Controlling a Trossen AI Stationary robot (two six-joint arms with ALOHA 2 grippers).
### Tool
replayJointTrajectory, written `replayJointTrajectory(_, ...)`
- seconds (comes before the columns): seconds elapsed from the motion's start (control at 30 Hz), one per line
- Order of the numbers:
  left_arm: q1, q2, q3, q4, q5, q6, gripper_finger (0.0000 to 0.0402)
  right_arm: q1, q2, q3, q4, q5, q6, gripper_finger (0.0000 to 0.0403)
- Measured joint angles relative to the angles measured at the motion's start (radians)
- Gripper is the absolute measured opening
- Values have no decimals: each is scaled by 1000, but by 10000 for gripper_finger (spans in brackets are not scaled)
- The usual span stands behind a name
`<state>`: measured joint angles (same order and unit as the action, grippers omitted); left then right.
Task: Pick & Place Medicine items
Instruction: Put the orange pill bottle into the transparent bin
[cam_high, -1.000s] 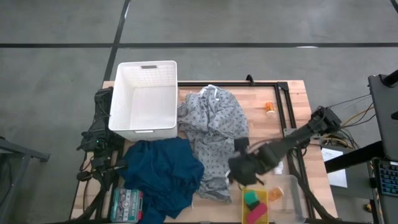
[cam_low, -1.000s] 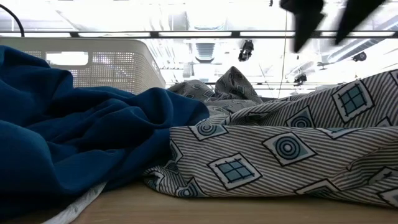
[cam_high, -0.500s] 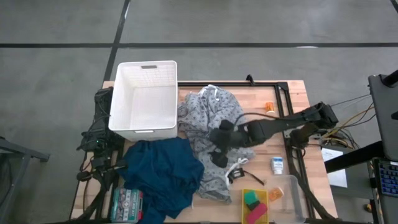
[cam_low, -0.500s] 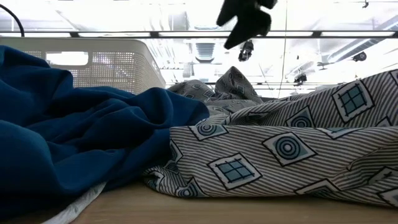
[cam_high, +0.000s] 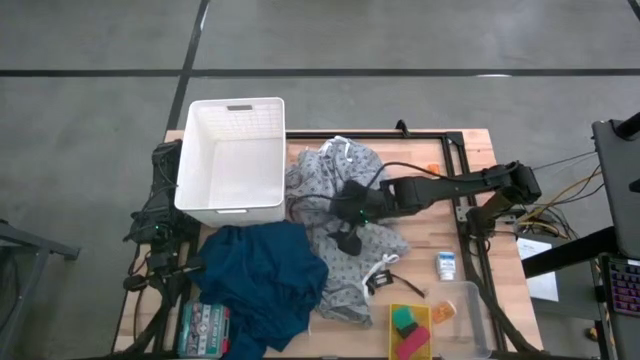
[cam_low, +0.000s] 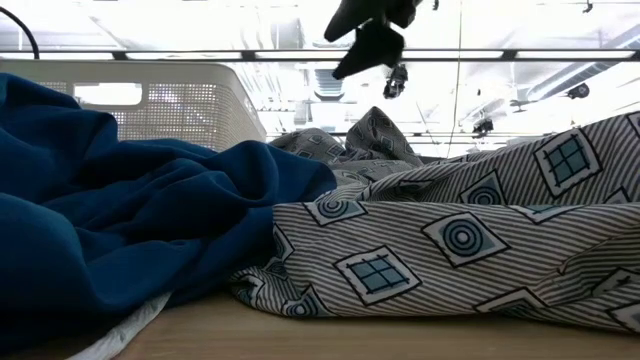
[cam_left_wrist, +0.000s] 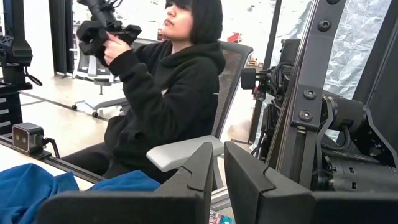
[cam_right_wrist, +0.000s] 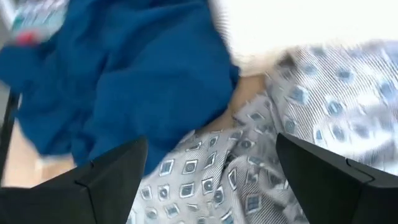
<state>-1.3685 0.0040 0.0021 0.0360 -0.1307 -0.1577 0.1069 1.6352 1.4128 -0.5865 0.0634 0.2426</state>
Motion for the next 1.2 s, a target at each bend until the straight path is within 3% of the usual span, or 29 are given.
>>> replayJointTrajectory(0.3,0,0,0,0,0,0,47,-6,1,-1,5,-277,-349,352)
replayJointTrajectory(0.43,0,0,0,0,0,0,47,-5,1,-3,22,-303,-407,352)
replayJointTrajectory(0.57,0,0,0,0,0,0,47,-18,1,-11,48,-275,-296,352)
replayJointTrajectory(0.83,0,0,0,0,0,0,47,-39,1,-21,43,-97,218,352)
replayJointTrajectory(1.2,0,0,0,0,0,0,47,-56,1,-22,43,-86,390,352)
